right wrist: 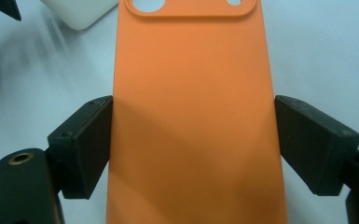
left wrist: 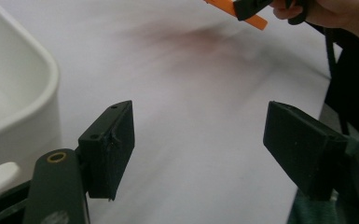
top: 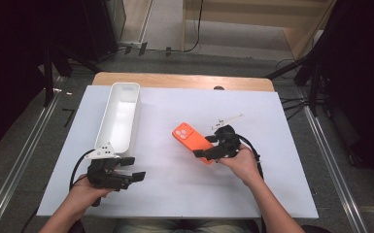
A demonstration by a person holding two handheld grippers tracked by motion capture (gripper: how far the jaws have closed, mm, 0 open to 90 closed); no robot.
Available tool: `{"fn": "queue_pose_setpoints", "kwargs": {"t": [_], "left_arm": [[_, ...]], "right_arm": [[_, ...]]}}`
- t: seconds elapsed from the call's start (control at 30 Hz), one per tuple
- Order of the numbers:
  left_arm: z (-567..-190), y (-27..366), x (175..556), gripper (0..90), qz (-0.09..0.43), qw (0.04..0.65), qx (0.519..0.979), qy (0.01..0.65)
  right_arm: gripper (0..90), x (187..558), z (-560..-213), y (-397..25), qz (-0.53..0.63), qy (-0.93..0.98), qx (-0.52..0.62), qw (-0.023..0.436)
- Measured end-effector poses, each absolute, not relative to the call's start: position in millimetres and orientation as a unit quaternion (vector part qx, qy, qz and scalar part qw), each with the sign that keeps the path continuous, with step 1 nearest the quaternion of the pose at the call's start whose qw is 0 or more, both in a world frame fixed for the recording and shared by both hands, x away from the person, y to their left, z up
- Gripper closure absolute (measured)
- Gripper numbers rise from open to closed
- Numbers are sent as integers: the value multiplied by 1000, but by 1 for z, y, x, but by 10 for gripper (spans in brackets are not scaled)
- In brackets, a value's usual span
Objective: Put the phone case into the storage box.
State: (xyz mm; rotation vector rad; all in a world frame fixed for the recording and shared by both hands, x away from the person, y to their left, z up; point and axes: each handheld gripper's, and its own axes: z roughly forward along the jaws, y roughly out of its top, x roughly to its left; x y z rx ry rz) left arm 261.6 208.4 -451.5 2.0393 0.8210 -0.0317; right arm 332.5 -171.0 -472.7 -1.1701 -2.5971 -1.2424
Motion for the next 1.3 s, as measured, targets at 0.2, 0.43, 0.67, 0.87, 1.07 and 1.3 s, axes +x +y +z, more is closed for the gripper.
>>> {"fn": "queue_pose_setpoints", "kwargs": {"t": [0.2, 0.43, 0.67, 0.87, 1.07, 1.3], "left_arm": [[-446, 200, 261, 245, -19, 450, 828, 335], [-435, 189, 262, 239, -19, 441, 831, 338], [-426, 178, 267, 238, -28, 442, 830, 339], [-420, 166, 276, 238, -30, 440, 831, 339], [-417, 158, 285, 239, -33, 440, 829, 344], [-412, 148, 294, 239, -36, 444, 824, 351]], "right_arm": [[151, 330, -471, -173, -406, -830, -381, 19], [151, 327, -468, -176, -421, -818, -392, 21], [151, 321, -463, -178, -432, -807, -402, 21], [151, 316, -465, -176, -435, -798, -417, 24], [151, 310, -470, -176, -430, -792, -433, 15], [151, 303, -475, -175, -435, -780, -450, 16]]}}
